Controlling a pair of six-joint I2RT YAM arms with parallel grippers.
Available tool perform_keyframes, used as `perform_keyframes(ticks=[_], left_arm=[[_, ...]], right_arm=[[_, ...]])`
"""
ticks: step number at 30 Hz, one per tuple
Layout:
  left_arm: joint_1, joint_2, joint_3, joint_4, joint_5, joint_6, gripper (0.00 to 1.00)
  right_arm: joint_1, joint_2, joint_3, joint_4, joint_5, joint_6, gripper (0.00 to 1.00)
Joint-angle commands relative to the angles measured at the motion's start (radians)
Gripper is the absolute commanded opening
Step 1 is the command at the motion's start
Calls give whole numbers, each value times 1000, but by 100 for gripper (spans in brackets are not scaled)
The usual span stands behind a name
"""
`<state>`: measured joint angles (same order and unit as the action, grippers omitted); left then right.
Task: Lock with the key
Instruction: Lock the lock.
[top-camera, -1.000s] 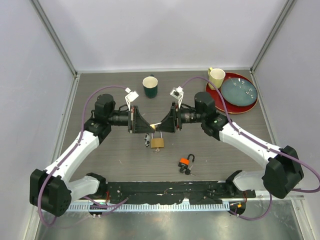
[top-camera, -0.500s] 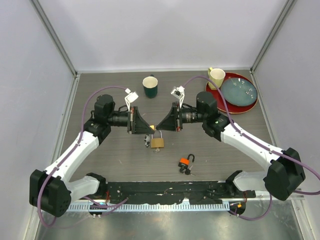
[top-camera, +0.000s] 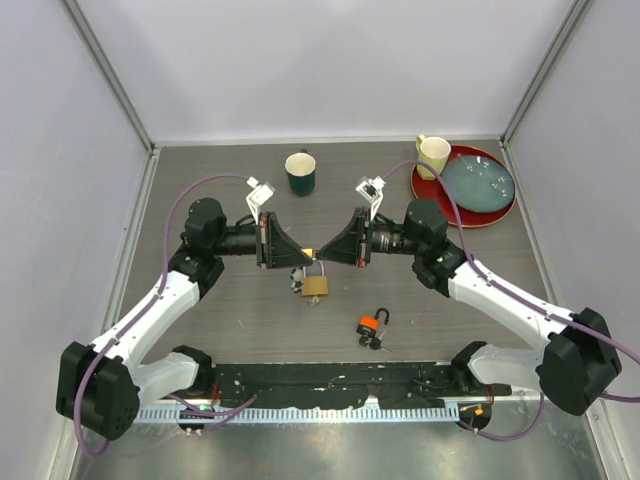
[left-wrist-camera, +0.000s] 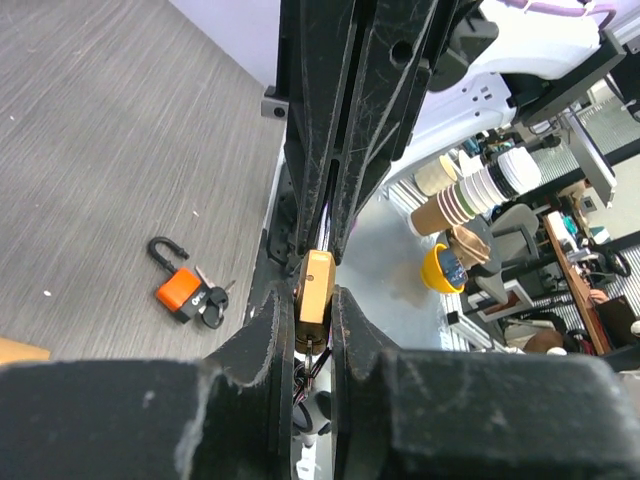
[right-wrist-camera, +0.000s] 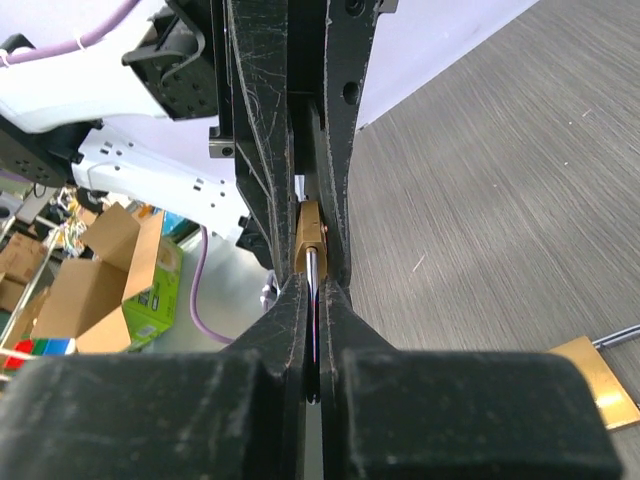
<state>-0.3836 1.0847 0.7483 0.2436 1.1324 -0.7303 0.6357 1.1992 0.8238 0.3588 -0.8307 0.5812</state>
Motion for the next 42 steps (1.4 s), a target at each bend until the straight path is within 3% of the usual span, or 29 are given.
perform_keyframes(ticks=[1,13,16,17,24,25,26,30,35,39,42], left_arm=[[0,-8,-20,249,-121,-144,9],[2,12,-44,468,-140,-284,12],[0,21,-47,532,-135,-331,7],[0,26,-49,548,-132,-340,0],[0,15,-53,534,-161,-322,0],[0,11,-50,492,-181,-308,0],[0,4,-49,453,-193,-264,0],[2,-32,-29,258,-244,-153,0],[0,-78,-38,172,-290,-67,0],[0,-92,-30,80,-280,2,0],[3,-91,-18,50,-263,11,0]], right_arm=[[1,-47,-67,192,163,112,1],[-1,-112,-156,259,258,144,1],[-1,-112,-155,252,260,141,1],[1,-112,-163,256,260,143,1],[1,-112,-138,201,292,111,3],[-1,-116,-132,189,300,100,6],[-1,-118,-118,157,309,77,17],[-11,-130,-54,42,355,14,46],[-43,-154,-12,-44,409,-30,76],[-73,-176,-3,-57,381,-50,88],[-100,-182,9,-86,340,-93,90]])
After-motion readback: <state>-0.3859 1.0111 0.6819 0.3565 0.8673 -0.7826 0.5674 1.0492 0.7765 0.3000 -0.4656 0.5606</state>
